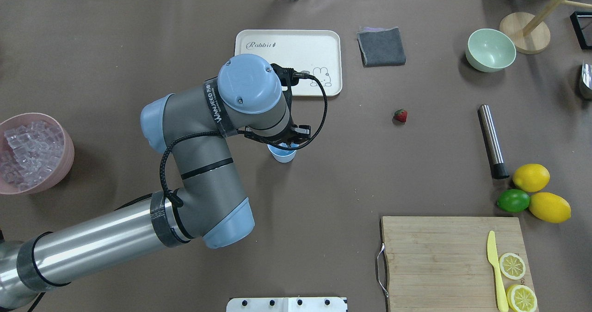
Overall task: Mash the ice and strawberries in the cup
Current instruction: 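Carry the ice cube over the cup and release it inside, then return the left gripper to the pink bowl and grasp a third ice cube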
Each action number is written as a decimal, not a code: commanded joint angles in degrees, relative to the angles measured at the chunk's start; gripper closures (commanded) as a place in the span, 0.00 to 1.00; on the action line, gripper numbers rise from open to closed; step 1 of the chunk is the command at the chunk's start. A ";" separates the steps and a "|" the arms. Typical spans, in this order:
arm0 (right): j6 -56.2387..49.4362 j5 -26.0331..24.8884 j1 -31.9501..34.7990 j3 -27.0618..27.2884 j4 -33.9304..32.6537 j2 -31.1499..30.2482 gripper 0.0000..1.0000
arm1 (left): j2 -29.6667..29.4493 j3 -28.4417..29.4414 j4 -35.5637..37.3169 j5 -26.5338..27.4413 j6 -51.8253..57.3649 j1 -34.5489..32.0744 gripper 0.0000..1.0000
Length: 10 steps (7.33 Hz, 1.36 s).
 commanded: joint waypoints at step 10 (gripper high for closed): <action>-0.16 -0.02 0.00 -0.01 0.01 -0.08 0.00 | 36.78 -21.30 1.02 -15.07 32.07 -24.03 0.03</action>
